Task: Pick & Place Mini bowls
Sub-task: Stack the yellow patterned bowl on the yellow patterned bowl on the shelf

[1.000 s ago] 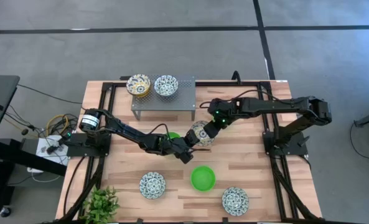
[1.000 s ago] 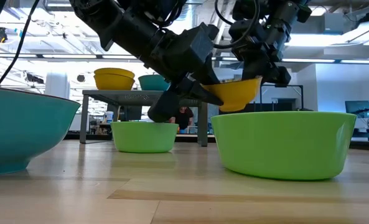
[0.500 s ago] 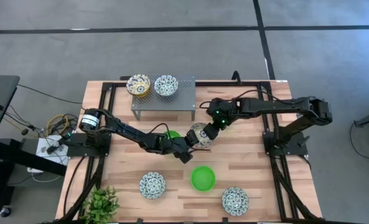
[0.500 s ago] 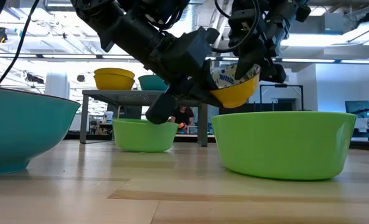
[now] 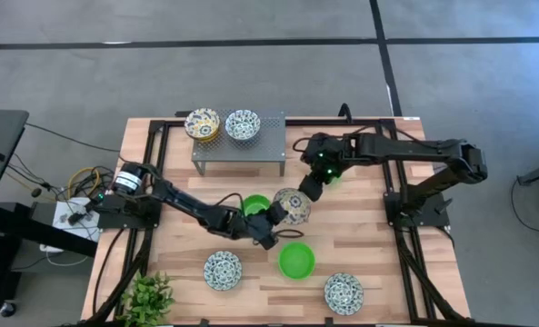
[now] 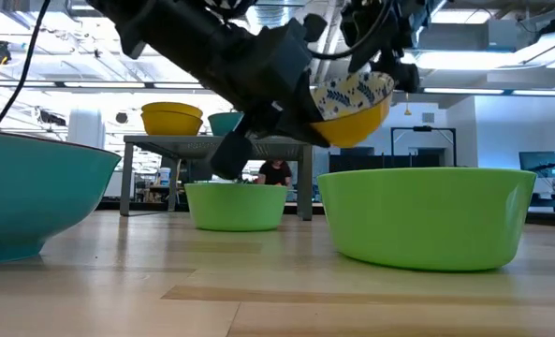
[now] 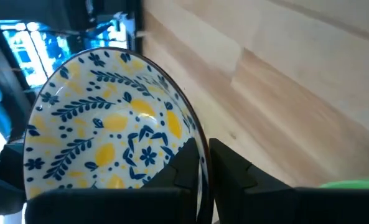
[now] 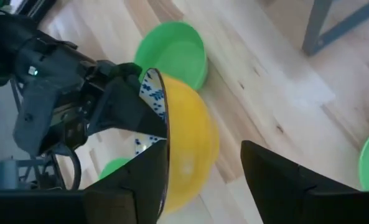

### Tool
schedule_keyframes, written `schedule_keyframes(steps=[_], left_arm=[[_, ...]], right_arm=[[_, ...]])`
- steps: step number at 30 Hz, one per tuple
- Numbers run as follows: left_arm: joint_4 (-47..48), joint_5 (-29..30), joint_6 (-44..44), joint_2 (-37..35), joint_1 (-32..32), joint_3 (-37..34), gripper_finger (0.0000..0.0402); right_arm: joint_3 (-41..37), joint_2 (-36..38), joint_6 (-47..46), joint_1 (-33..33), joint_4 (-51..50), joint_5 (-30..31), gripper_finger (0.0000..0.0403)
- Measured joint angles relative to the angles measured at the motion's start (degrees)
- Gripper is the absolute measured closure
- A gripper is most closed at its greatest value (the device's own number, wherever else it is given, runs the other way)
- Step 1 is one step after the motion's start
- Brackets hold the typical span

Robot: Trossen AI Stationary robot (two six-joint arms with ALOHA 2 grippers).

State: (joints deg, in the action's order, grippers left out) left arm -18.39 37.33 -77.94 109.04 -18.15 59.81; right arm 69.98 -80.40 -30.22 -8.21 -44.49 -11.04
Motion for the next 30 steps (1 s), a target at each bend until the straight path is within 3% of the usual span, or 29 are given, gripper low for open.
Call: schedule_keyframes(steps=[6,11,17,21,30], left_arm=[[0.2,3.7,3.7,-4.1,-1.6,0.0,0.0373],[0.7,4.8,11.4,-12.4,-3.5,-0.4,0.0373],[13.0,5.5,20.5,-23.6,-6.1,-3.1,0.0373],[19.0,11.6,30.2,-30.4,-6.7,-3.3,0.0373],[30.6,15.2,41.0,-43.5,-1.7,-3.4,0.0373]], right_arm=[[2.8,0.0,2.3,-0.1,-2.3,0.6,0.0204],[2.9,0.0,3.8,0.0,-5.1,0.6,0.0202],[2.9,0.0,3.9,0.0,-6.9,0.9,0.0202],[2.9,0.0,3.9,0.3,-6.5,1.6,0.0202],[2.9,0.0,3.8,1.9,-5.9,2.4,0.0203]])
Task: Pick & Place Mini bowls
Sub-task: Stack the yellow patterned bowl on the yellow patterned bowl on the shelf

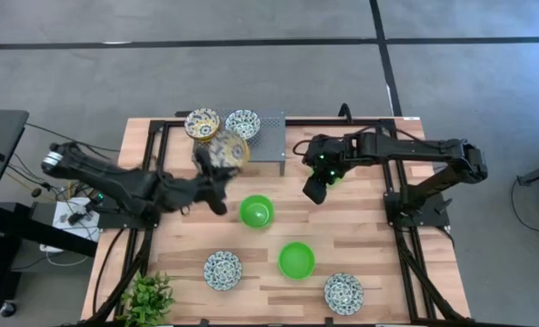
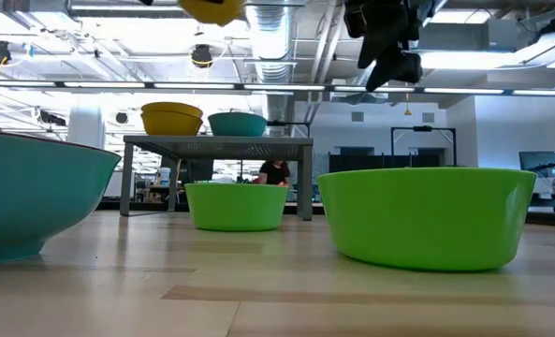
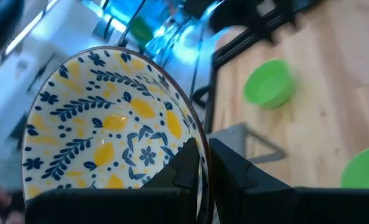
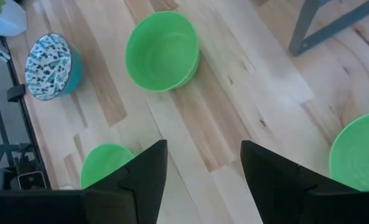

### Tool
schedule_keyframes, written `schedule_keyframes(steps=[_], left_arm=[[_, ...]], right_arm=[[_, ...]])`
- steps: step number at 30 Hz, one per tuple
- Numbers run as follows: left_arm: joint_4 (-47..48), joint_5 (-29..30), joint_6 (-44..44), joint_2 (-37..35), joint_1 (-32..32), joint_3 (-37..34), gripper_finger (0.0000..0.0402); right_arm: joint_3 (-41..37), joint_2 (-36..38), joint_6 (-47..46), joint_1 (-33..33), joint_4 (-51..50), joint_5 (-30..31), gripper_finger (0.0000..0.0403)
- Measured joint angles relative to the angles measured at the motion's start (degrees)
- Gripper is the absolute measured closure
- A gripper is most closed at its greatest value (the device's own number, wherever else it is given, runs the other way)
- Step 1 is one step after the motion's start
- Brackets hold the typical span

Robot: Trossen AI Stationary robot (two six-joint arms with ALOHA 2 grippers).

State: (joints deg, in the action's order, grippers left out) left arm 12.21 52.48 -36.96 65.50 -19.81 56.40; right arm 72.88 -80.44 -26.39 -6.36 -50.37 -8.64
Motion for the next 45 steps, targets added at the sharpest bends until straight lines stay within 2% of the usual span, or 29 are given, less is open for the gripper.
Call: schedule_keyframes(steps=[5,11,18,26,32,34,39,45], left_arm=[[7.4,0.0,7.7,-5.6,5.9,0.0,0.0373],[15.6,-1.5,14.4,-8.8,13.5,0.0,0.0373],[20.2,-9.1,15.5,-8.7,23.7,0.0,0.0373],[21.3,-20.1,15.3,-8.6,35.6,0.0,0.0373],[24.5,-30.5,16.5,-8.3,44.0,0.0,0.0373],[24.5,-32.7,16.4,-7.8,45.8,0.0,0.0373],[24.5,-33.9,15.6,-5.7,48.7,0.0,0.0373],[24.6,-36.0,14.7,-1.7,49.6,0.0,0.0369]], right_arm=[[0.0,-0.1,0.0,1.4,0.0,0.0,0.0203],[0.0,-0.3,0.0,2.6,0.0,0.0,0.0203],[0.0,-0.3,0.0,2.7,0.0,1.2,0.0203],[0.0,-0.3,0.0,2.7,0.0,1.2,0.0203],[0.0,-0.5,0.0,2.7,0.0,1.2,0.0203],[0.0,-0.5,0.8,2.7,0.1,1.2,0.0203],[0.0,-0.5,3.0,2.7,0.1,1.2,0.0203],[0.0,-0.5,3.0,2.7,0.1,1.2,0.0203]])
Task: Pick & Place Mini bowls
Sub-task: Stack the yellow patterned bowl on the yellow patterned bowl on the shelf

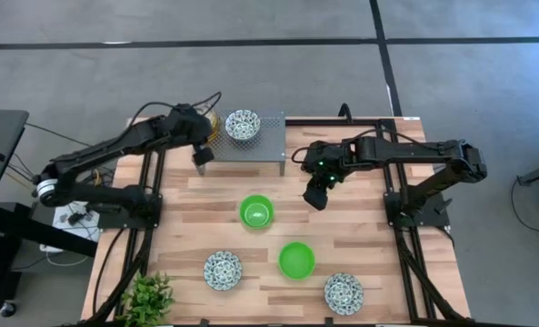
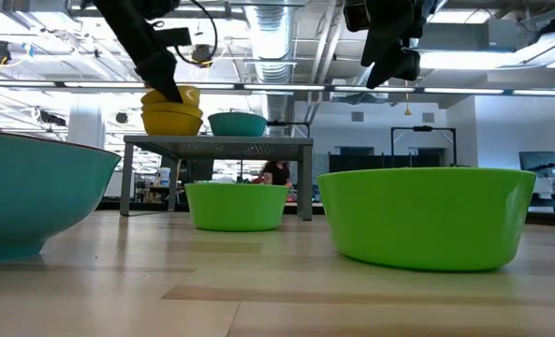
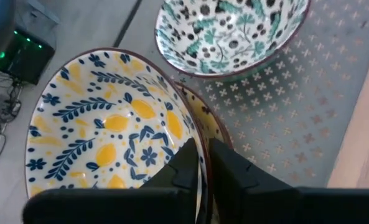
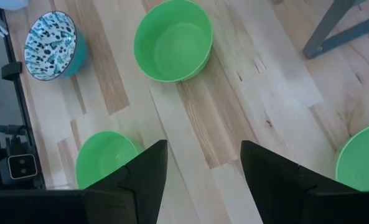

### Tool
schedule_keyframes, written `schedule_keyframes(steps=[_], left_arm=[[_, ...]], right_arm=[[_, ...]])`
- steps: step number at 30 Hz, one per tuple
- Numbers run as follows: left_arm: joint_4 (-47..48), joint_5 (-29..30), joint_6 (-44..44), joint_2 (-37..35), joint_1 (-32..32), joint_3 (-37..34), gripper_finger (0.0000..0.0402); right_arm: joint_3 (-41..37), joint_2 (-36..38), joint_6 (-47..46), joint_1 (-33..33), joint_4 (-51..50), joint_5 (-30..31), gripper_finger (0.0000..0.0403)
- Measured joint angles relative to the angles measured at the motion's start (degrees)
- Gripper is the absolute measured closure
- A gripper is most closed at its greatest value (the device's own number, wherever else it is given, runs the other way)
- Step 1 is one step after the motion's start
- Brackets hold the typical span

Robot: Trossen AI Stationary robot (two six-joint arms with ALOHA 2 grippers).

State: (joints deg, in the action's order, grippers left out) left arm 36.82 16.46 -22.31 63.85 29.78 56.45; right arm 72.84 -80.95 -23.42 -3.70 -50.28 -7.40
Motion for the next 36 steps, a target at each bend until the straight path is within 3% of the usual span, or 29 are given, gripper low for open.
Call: schedule_keyframes(steps=[14,32,36], left_arm=[[-0.4,1.9,-2.6,1.9,-0.2,0.1,0.0358],[-0.7,4.2,-2.6,1.4,-0.2,0.1,0.0288],[-0.9,8.6,-2.6,1.4,-2.2,0.1,0.0275]], right_arm=[[0.0,0.0,0.0,-0.1,0.1,0.0,0.0203],[0.0,0.0,0.1,-0.1,1.7,0.0,0.0203],[0.0,0.0,0.1,-0.1,1.7,0.0,0.0203]])
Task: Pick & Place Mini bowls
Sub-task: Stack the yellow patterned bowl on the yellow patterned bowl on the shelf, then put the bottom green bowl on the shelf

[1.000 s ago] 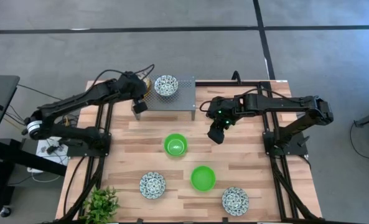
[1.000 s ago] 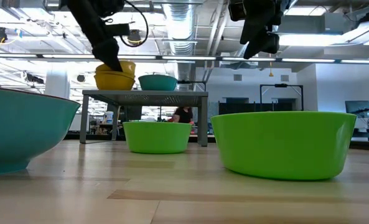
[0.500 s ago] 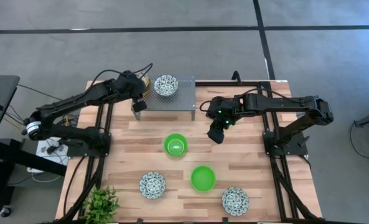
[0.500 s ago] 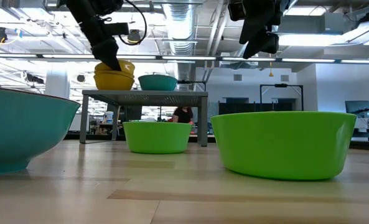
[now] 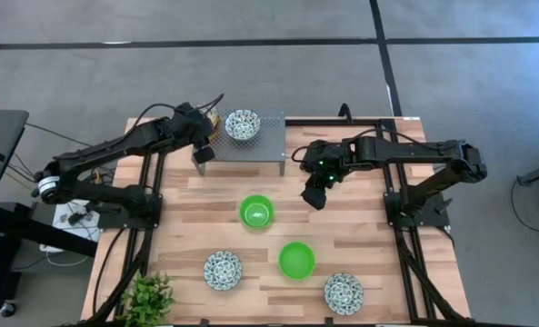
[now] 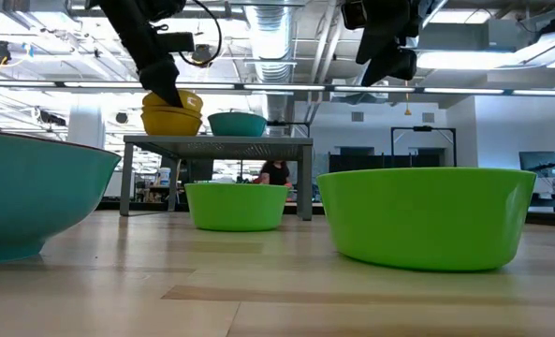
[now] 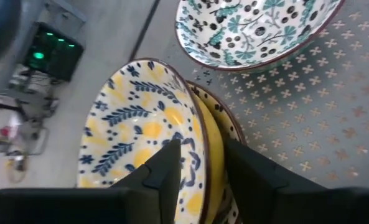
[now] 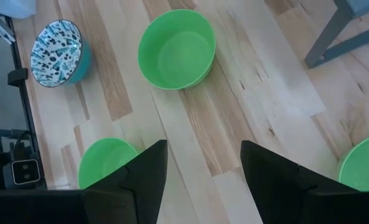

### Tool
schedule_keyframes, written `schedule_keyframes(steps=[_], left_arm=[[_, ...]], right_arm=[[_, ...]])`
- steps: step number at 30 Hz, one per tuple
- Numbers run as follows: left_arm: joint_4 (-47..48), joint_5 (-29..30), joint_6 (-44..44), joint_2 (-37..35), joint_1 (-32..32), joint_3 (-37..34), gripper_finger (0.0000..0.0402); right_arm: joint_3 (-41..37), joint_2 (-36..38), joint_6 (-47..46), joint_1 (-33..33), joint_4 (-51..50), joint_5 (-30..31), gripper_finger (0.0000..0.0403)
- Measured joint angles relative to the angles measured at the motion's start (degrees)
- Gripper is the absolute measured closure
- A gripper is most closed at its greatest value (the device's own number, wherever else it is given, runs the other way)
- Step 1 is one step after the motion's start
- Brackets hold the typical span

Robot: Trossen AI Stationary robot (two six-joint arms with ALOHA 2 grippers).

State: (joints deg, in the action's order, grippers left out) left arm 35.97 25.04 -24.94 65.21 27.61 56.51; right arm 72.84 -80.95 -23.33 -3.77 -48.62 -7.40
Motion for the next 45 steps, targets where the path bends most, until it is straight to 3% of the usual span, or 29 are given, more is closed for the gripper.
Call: schedule_keyframes(steps=[15,22,32,34,40,45], left_arm=[[-0.5,17.9,-2.9,-0.1,-10.7,0.0,0.0213],[-1.6,18.4,-2.7,-0.2,-15.1,0.0,0.0197],[-4.7,18.2,1.8,-5.9,-29.1,-0.1,0.0197],[-4.5,17.5,5.4,-7.3,-31.7,-0.1,0.0198],[-4.7,4.9,15.2,-9.3,-36.5,-0.1,0.0210],[-4.3,-1.9,19.1,-8.1,-39.0,-0.1,0.0224]], right_arm=[[0.0,0.0,0.1,0.0,0.0,0.0,0.0203],[0.0,0.0,0.0,0.0,0.0,0.0,0.0203],[0.0,0.0,2.9,0.1,1.1,0.0,0.0203],[0.0,0.0,3.1,0.4,1.2,0.0,0.0203],[0.0,0.0,8.3,1.6,0.4,0.0,0.0203],[0.0,-0.3,8.9,3.1,0.4,-0.1,0.0203]])
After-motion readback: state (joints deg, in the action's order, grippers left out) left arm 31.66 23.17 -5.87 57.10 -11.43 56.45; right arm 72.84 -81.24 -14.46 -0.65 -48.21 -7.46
